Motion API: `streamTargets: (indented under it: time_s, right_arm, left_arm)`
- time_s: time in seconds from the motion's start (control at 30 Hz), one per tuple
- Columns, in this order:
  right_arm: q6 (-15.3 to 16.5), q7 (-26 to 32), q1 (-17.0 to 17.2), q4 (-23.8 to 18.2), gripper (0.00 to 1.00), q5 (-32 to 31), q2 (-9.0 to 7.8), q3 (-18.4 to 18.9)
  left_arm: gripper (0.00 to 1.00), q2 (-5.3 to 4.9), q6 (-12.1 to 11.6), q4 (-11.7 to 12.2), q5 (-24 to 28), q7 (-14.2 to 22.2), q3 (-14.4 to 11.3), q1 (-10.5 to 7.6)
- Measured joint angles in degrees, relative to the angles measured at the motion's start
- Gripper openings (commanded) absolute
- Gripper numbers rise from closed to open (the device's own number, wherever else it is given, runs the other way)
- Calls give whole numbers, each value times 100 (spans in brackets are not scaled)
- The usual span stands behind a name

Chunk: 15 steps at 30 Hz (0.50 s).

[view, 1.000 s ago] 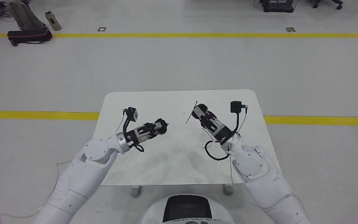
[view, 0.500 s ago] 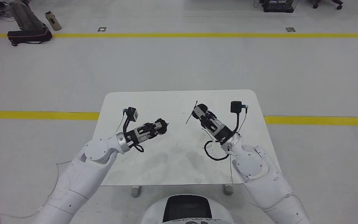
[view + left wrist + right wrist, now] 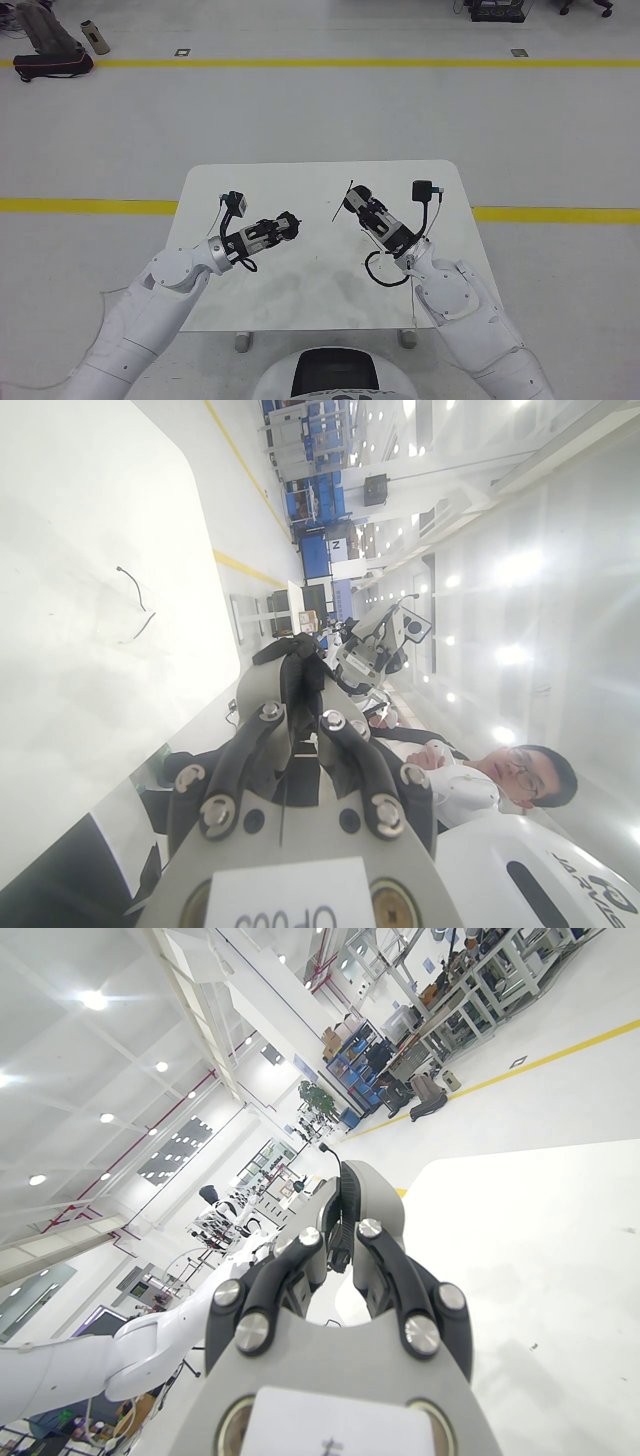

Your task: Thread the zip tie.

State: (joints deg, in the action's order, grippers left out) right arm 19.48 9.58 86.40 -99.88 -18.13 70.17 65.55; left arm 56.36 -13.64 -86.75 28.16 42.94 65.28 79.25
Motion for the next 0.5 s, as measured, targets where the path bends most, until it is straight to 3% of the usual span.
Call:
streamTargets:
  time_s: [0.2,0.37,0.5]
  right_arm:
    - [0,0,0,0,0,0,0,0]
    - [0,0,0,0,0,0,0,0]
    - [0,0,0,0,0,0,0,0]
  left_arm:
    - [0,7,-61,-41,-170,-127,-58,42]
    - [0,26,-502,-208,-574,-525,-181,304]
    - [0,18,-590,-348,-846,-777,-163,490]
